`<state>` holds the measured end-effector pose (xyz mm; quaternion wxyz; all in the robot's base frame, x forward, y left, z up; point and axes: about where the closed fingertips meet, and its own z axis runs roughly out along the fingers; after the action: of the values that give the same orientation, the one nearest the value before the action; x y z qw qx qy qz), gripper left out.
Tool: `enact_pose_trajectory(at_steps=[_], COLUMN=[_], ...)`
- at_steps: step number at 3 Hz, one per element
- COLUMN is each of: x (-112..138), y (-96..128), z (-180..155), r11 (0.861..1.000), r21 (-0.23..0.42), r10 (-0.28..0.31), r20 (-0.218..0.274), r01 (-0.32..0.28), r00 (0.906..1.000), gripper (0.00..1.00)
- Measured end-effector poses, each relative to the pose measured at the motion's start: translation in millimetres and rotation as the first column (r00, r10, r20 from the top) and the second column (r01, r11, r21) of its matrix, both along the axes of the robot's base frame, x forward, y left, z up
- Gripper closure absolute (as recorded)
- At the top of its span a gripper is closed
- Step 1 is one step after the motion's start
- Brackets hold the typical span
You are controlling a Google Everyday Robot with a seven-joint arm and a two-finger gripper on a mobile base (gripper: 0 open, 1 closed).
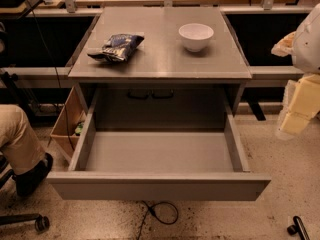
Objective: Place blue chip bag into top drawer
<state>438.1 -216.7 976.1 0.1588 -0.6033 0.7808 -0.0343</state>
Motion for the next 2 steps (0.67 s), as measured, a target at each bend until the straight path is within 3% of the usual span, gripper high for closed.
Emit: enact_pose_trajectory(at_steps=[1, 2], x=[0, 18], y=[0, 17], z=[0, -1], r11=[1.000, 0.999], r21=[0.000, 0.049], r10=[0.000, 0.001], r20=[0.000, 0.034], r01=[0.000, -0.003], r00=[1.0000, 0.9994], gripper=[0.00, 0.00])
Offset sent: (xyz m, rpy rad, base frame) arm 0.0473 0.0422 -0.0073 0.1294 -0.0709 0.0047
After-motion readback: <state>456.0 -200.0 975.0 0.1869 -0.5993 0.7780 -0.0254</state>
